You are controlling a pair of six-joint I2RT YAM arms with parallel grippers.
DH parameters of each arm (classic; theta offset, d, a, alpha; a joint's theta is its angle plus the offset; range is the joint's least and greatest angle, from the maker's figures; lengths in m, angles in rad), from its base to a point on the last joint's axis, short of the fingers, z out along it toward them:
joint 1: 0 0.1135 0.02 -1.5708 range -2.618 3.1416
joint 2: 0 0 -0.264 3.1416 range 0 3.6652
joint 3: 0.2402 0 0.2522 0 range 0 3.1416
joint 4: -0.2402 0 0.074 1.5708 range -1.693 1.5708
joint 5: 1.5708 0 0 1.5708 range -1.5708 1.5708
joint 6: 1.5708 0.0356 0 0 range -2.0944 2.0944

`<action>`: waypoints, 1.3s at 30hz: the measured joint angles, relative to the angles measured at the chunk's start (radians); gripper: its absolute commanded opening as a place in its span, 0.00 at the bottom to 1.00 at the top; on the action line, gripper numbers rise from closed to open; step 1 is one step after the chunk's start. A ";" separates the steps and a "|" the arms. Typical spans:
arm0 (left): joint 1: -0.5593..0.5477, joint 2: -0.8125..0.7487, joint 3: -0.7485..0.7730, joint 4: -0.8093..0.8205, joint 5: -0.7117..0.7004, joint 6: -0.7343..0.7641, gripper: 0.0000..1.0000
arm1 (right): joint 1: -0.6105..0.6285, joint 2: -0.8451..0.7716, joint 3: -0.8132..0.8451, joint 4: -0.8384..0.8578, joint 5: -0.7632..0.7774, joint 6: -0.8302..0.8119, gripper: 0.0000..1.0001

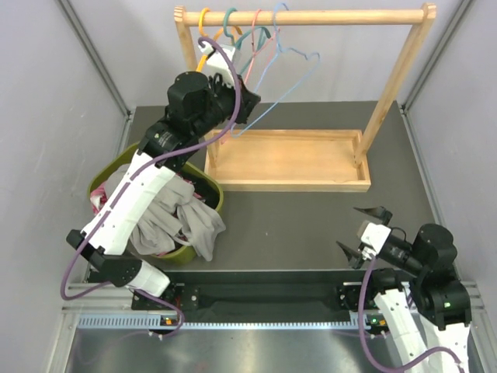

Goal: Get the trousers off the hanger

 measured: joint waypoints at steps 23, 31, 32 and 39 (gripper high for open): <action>0.005 -0.469 -0.426 0.067 0.087 0.024 0.96 | -0.080 0.020 -0.084 0.388 0.650 0.608 1.00; 0.005 -0.791 -0.755 0.095 0.091 0.076 0.99 | -0.099 0.073 -0.119 0.457 0.912 0.707 1.00; 0.005 -0.832 -0.801 0.100 0.088 0.079 0.99 | -0.101 0.074 -0.121 0.464 0.928 0.712 1.00; 0.005 -1.012 -0.997 0.084 0.038 0.076 0.99 | -0.112 0.074 -0.129 0.490 0.973 0.724 1.00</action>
